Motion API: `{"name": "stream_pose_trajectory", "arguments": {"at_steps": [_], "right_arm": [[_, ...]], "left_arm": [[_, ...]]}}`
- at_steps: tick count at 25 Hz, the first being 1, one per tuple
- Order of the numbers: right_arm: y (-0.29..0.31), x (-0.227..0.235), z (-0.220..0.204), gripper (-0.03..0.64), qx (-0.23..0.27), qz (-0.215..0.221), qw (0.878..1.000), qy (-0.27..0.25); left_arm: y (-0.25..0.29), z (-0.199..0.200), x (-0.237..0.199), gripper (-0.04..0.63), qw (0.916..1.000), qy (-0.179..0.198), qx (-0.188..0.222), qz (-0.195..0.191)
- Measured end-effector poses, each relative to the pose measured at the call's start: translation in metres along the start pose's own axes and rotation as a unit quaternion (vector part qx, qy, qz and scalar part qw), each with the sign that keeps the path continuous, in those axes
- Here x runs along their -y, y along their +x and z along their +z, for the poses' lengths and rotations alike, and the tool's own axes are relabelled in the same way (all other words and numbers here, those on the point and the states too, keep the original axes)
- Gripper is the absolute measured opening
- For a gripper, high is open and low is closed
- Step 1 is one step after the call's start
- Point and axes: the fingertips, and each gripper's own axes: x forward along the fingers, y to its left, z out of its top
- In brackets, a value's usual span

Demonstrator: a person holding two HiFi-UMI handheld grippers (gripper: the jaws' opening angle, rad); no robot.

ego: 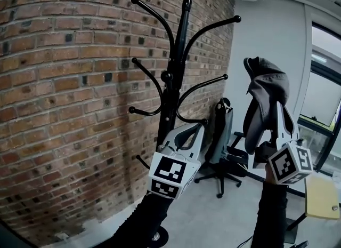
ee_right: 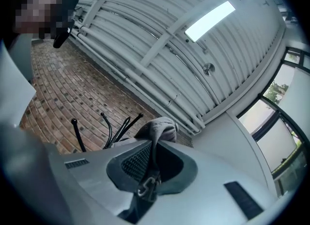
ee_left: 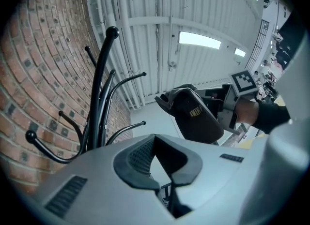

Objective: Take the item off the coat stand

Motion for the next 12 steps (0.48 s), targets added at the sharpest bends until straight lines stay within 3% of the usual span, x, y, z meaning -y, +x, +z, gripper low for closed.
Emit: {"name": "stream_pose_trajectory", "arguments": {"at_steps": [12], "right_arm": [[-0.053,-0.015,-0.060,0.026,-0.074,-0.005,0.997,-0.022]], "left_arm": [[-0.029,-0.036,0.012,0.007,0.9992,-0.025,-0.029,0.010]]}}
